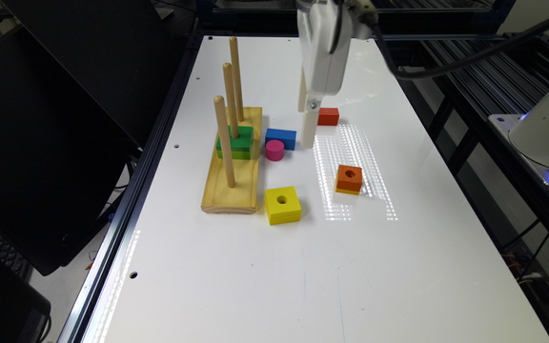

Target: Pick up yellow block.

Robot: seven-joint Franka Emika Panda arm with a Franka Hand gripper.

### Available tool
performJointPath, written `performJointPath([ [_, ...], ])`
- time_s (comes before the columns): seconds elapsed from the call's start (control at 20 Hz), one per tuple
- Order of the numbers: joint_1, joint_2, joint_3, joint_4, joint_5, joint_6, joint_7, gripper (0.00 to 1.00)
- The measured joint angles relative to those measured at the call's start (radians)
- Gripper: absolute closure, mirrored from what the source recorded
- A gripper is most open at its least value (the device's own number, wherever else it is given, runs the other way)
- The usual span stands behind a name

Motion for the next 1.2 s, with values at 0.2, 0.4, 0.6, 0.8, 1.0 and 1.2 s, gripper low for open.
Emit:
performJointPath([
  [0.2, 0.000, 0.010, 0.003, 0.012, 0.0000, -0.001, 0.002, 0.00],
  [0.4, 0.000, 0.010, 0.013, 0.014, 0.0000, -0.001, 0.010, 0.00],
  [0.6, 0.002, 0.010, 0.032, 0.017, 0.0000, -0.001, 0.030, 0.00],
  [0.8, 0.002, 0.011, 0.046, 0.022, 0.0000, -0.001, 0.045, 0.00],
  [1.0, 0.003, 0.015, 0.055, 0.027, 0.0000, -0.001, 0.052, 0.00],
  [1.2, 0.003, 0.028, 0.068, 0.042, -0.0010, -0.001, 0.066, 0.00],
])
